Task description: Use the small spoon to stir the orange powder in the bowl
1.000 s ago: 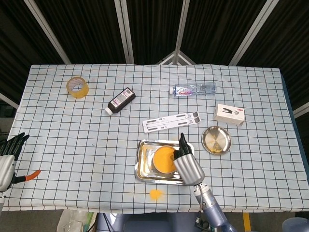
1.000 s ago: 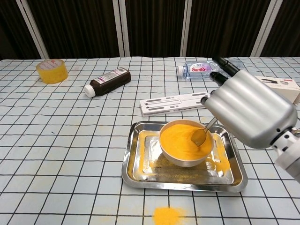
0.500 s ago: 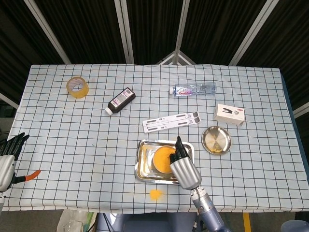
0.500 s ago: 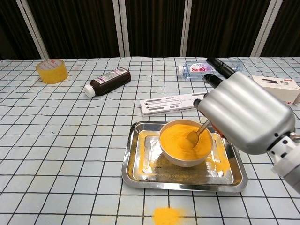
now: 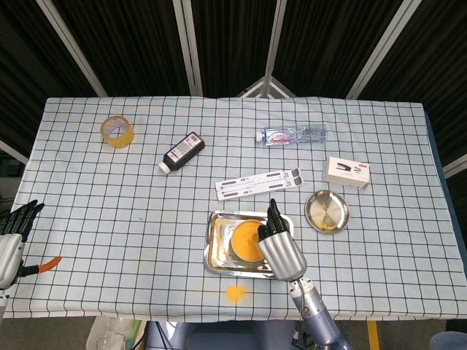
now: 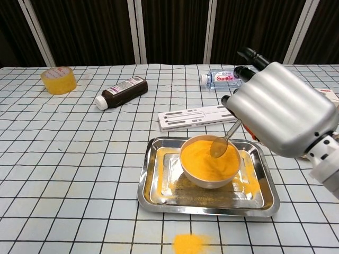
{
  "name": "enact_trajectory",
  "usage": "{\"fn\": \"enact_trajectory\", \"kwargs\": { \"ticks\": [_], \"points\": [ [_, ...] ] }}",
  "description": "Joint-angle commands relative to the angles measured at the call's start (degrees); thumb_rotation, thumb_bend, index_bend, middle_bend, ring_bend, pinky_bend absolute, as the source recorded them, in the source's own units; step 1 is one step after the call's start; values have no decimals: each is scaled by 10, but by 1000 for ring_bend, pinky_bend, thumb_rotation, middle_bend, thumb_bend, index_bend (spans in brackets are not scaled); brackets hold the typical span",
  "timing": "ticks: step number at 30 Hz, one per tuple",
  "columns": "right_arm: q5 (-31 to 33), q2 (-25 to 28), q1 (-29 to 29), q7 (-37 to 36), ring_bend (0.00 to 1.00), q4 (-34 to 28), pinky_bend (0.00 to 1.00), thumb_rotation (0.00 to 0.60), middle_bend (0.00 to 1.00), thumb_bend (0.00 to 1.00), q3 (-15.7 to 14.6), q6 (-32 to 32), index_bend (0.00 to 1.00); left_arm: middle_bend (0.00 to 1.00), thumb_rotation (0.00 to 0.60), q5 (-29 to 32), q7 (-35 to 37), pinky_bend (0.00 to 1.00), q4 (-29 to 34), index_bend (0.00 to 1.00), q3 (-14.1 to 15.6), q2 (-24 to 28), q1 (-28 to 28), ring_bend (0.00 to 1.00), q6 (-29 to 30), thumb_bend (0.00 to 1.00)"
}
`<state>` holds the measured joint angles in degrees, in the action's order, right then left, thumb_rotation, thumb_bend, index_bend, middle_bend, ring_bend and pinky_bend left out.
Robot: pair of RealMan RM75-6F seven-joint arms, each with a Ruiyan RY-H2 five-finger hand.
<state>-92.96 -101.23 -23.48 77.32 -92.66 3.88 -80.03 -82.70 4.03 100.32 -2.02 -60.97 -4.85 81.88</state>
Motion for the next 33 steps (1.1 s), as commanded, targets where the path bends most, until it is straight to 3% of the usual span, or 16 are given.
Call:
{"fn": "enact_trajectory", "kwargs": {
  "ticks": [1, 23, 33],
  "points": [
    [-2, -2, 2, 2, 217, 0, 0, 600, 568, 609, -4, 3, 655, 0, 600, 0, 0, 0, 0, 0, 0, 0, 1, 0, 1, 0],
    [-10, -31, 15, -16, 217, 43, 0, 600, 568, 609, -15, 17, 655, 0, 600, 3, -1, 0, 0, 0, -1, 0, 0, 0, 0, 0],
    [-3, -30, 21, -28, 218, 71, 0, 600, 569, 620, -2, 13, 662, 0, 600, 3, -1, 0, 0, 0, -1, 0, 0, 0, 0, 0]
  ]
}}
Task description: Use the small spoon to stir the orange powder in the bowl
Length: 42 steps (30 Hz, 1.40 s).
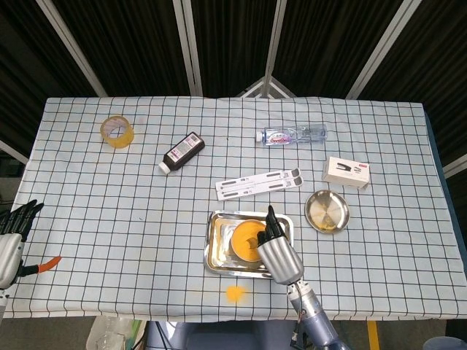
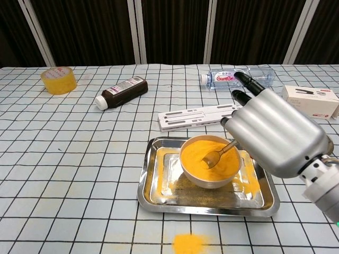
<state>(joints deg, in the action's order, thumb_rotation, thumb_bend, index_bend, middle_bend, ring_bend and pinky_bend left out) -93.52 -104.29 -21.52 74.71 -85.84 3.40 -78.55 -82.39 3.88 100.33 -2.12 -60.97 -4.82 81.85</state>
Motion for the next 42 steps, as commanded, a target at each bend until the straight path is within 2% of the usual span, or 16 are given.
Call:
{"fn": "enact_trajectory", "kwargs": {
  "ticks": [1, 13, 26, 35, 42],
  "points": [
    [4, 1, 2, -3, 218, 5, 0, 600, 570, 624, 5, -2, 663, 0, 600, 0, 0, 0, 0, 0, 0, 0, 0, 0, 0, 0],
    [15, 14, 7, -4, 251, 10, 0, 600, 602, 634, 19, -8, 692, 0, 600, 1, -1, 0, 1, 0, 0, 0, 0, 0, 0, 0],
    [-2, 6, 4, 4, 265, -24, 0, 600, 615, 634, 3, 2, 699, 0, 600, 1, 0, 0, 2, 0, 0, 1, 0, 0, 0, 0],
    [-20, 11, 0, 18, 264, -40, 0, 600, 615, 635, 2, 3, 699, 0, 600, 0, 2, 0, 1, 0, 0, 1, 0, 0, 0, 0],
    [-41, 20, -4, 29, 265, -29, 0, 600, 615, 635, -6, 12, 699, 0, 600, 0, 0, 0, 1, 0, 0, 0, 0, 0, 0, 0]
  ]
}}
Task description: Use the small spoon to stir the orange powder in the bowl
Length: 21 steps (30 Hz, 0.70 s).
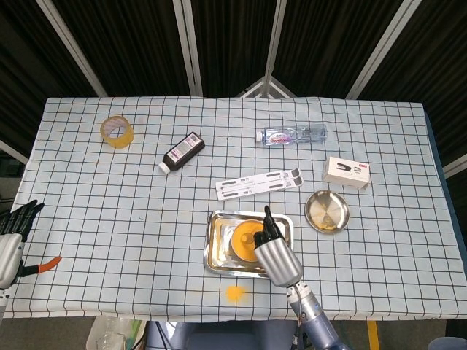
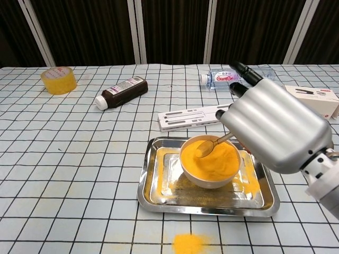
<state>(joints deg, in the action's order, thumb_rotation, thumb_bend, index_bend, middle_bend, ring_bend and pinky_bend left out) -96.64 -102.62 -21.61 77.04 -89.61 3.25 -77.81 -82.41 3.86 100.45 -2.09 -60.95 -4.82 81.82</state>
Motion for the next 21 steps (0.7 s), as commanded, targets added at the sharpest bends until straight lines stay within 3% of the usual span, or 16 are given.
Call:
{"fn": "enact_trajectory", "kwargs": {
  "ticks": [1, 21],
  "points": [
    [-14, 3, -4, 6, 265, 13, 0, 600, 615, 635, -6, 6, 699, 0, 600, 0, 0, 0, 0, 0, 0, 0, 0, 0, 1, 0],
    [-43, 6, -8, 20, 265, 65, 0, 600, 616, 636, -11, 24, 699, 0, 600, 1, -1, 0, 0, 0, 0, 0, 0, 0, -1, 0]
  ]
}}
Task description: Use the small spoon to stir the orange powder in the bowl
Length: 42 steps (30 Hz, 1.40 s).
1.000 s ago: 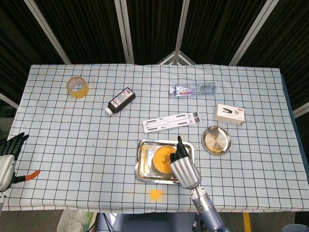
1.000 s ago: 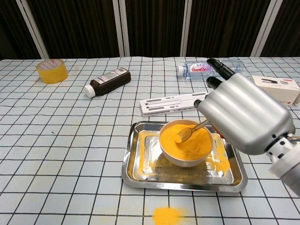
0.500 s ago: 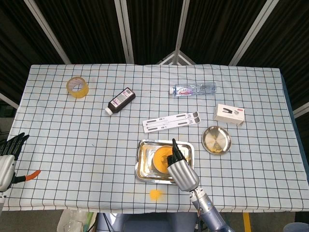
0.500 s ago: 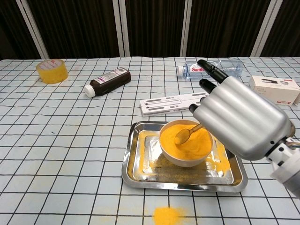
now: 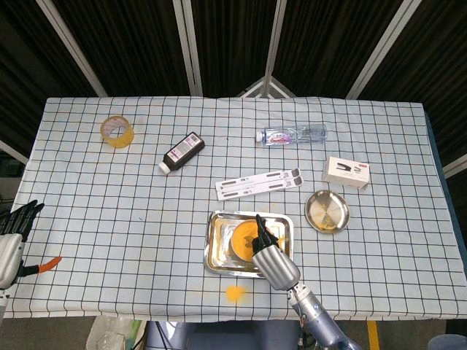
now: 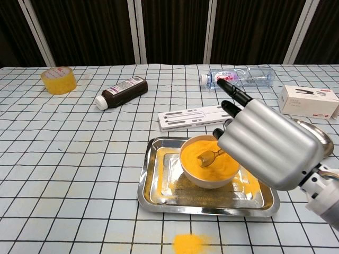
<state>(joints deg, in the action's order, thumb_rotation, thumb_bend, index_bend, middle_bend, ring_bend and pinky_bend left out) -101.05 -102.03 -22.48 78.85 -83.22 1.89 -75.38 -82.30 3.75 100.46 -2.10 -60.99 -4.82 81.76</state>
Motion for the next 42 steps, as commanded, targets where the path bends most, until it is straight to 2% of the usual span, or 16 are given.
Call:
{"fn": "enact_trajectory", "kwargs": {
  "ticks": [1, 17, 34, 42],
  "points": [
    [3, 2, 1, 4, 265, 2, 0, 600, 616, 636, 6, -1, 699, 0, 600, 0, 0, 0, 0, 0, 0, 0, 0, 0, 0, 0],
    [26, 28, 11, 12, 265, -4, 0, 600, 616, 636, 30, -7, 699, 0, 600, -2, 0, 0, 0, 0, 0, -1, 0, 0, 1, 0],
    [24, 41, 14, 12, 265, -16, 0, 600, 616, 637, 33, -11, 699, 0, 600, -2, 1, 0, 0, 0, 0, 0, 1, 0, 2, 0],
    [24, 49, 22, 1, 265, -48, 0, 600, 616, 636, 14, -6, 699, 0, 600, -2, 0, 0, 0, 0, 1, -1, 1, 0, 1, 0]
  ]
}}
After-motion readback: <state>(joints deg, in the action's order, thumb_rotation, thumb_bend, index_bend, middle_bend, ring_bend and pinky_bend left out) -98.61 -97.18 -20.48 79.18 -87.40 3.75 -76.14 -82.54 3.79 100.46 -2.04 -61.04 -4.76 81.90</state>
